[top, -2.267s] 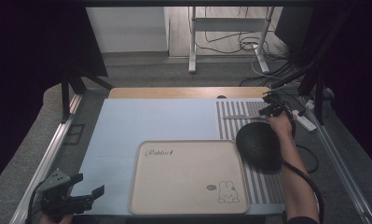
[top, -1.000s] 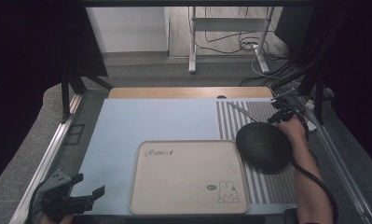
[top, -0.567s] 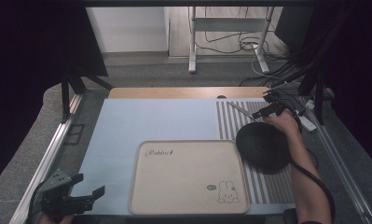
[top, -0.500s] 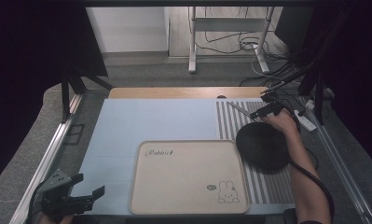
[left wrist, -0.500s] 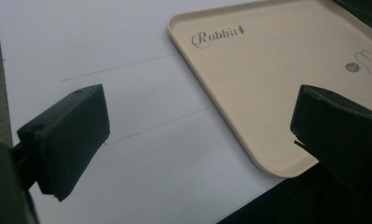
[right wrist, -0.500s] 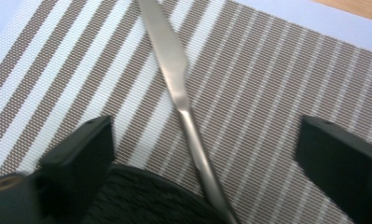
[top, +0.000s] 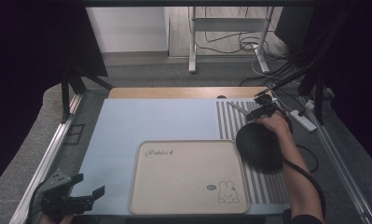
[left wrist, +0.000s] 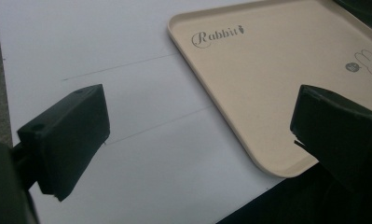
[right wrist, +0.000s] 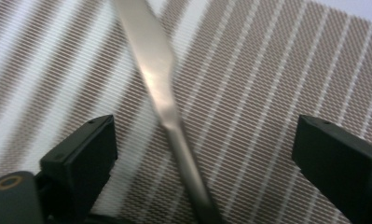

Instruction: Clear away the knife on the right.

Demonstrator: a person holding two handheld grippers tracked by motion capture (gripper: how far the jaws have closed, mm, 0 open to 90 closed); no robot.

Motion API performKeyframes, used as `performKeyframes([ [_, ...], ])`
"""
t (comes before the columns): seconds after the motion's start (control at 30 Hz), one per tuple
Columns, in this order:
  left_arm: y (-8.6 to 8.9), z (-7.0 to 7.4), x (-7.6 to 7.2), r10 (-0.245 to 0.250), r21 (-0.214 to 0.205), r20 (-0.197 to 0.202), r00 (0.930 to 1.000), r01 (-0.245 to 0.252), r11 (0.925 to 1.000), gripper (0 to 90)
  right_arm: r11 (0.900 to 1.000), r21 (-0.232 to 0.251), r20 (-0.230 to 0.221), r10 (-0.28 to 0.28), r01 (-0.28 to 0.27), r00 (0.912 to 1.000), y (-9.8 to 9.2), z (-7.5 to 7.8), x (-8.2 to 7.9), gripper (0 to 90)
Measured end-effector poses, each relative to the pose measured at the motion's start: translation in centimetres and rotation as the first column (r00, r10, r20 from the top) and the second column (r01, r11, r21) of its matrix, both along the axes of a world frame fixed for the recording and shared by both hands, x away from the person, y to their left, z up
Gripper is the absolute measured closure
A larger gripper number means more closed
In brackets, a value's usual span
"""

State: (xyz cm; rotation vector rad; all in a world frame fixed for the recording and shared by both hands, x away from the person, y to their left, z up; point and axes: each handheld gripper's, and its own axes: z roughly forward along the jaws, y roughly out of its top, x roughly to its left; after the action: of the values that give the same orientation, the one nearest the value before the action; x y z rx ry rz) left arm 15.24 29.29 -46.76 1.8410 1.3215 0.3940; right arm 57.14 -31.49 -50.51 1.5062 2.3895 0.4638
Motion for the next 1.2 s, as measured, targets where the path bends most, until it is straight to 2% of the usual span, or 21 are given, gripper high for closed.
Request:
performKeyframes([
  [0.07,0.0,0.0,0.0,0.001,-0.001,-0.001,1.0,-0.001,1.0,4.6,0.9997,0.023,-0.001,-0.006,0.006,1.0,-0.5,-0.1,0.1,17.8],
  [0.1,0.0,0.0,0.0,0.002,-0.001,-0.001,1.0,-0.002,1.0,4.6,0.9997,0.023,-0.001,-0.006,0.006,1.0,-0.5,-0.1,0.1,17.8],
  [0.13,0.0,0.0,0.0,0.002,-0.001,-0.001,1.0,-0.002,1.0,4.6,0.9998,0.02,0.002,-0.002,0.002,1.0,-0.7,0.1,0.0,23.4],
  [0.17,0.0,0.0,0.0,0.002,-0.001,-0.002,1.0,-0.002,1.0,4.6,0.9997,0.023,0.001,0.011,-0.011,0.9999,-1.2,0.4,-0.1,34.1],
  [0.2,0.0,0.0,0.0,0.002,0.0,-0.002,1.0,-0.002,1.0,4.6,0.9997,0.023,0.001,0.011,-0.011,0.9999,-1.2,0.4,-0.1,34.1],
  [0.23,0.0,0.0,0.0,0.002,-0.001,0.0,1.0,-0.002,1.0,4.6,0.9995,0.024,0.003,0.018,-0.018,0.9998,-1.4,0.5,-0.3,40.1],
  [0.27,0.0,0.0,0.0,0.002,-0.001,-0.001,1.0,-0.002,1.0,4.6,0.9994,0.026,0.001,0.024,-0.024,0.9997,-1.6,0.6,-0.3,47.0],
  [0.3,0.0,0.0,0.0,0.002,0.0,-0.001,1.0,-0.002,1.0,4.6,0.9991,0.022,0.0,0.036,-0.036,0.9994,-1.9,0.8,-0.5,60.5],
  [0.33,0.0,0.0,0.0,0.001,0.002,-0.002,1.0,-0.001,1.0,4.6,0.999,0.024,-0.004,0.038,-0.038,0.9993,-2.1,0.8,-0.5,66.8],
  [0.37,0.0,0.0,0.0,0.001,0.003,-0.001,1.0,-0.001,1.0,4.6,0.9988,0.023,-0.002,0.043,-0.043,0.9991,-2.3,0.9,-0.5,77.6],
  [0.4,0.0,0.0,0.0,0.001,0.003,-0.001,1.0,-0.001,1.0,4.6,0.9984,0.024,-0.006,0.052,-0.052,0.9986,-2.5,0.9,-0.6,79.4],
  [0.5,0.0,0.0,-0.1,0.002,0.002,-0.002,1.0,-0.002,1.0,4.6,0.9976,0.062,-0.01,0.031,-0.031,0.9995,-2.9,0.9,-0.5,79.7],
  [0.57,0.0,0.0,-0.1,0.004,0.001,-0.002,1.0,-0.004,1.0,4.6,0.9979,0.045,-0.016,0.047,-0.046,0.9988,-2.8,0.9,-0.5,80.0],
  [0.6,0.0,0.0,-0.1,0.004,0.0,0.0,1.0,-0.004,1.0,4.6,0.9978,0.021,-0.013,0.063,-0.063,0.9979,-2.6,1.0,-0.5,80.1],
  [0.7,0.0,0.0,-0.1,0.005,-0.001,0.0,1.0,-0.005,1.0,4.6,0.9976,0.024,-0.012,0.066,-0.066,0.9977,-2.9,1.0,-0.5,80.2],
  [0.87,0.0,0.0,-0.1,0.004,0.0,0.0,1.0,-0.004,1.0,4.6,0.9987,0.041,-0.008,0.032,-0.031,0.9995,-4.0,1.3,-0.7,80.3],
  [0.93,0.0,0.0,0.0,0.002,0.003,-0.002,1.0,-0.002,1.0,4.6,0.9982,0.06,0.002,-0.001,0.001,1.0,-5.1,1.7,-0.9,80.4],
  [1.2,-0.1,0.0,0.0,0.003,0.005,-0.002,1.0,-0.003,1.0,4.7,0.9947,0.097,0.025,-0.037,0.034,0.999,-6.9,2.5,-1.5,80.4],
])
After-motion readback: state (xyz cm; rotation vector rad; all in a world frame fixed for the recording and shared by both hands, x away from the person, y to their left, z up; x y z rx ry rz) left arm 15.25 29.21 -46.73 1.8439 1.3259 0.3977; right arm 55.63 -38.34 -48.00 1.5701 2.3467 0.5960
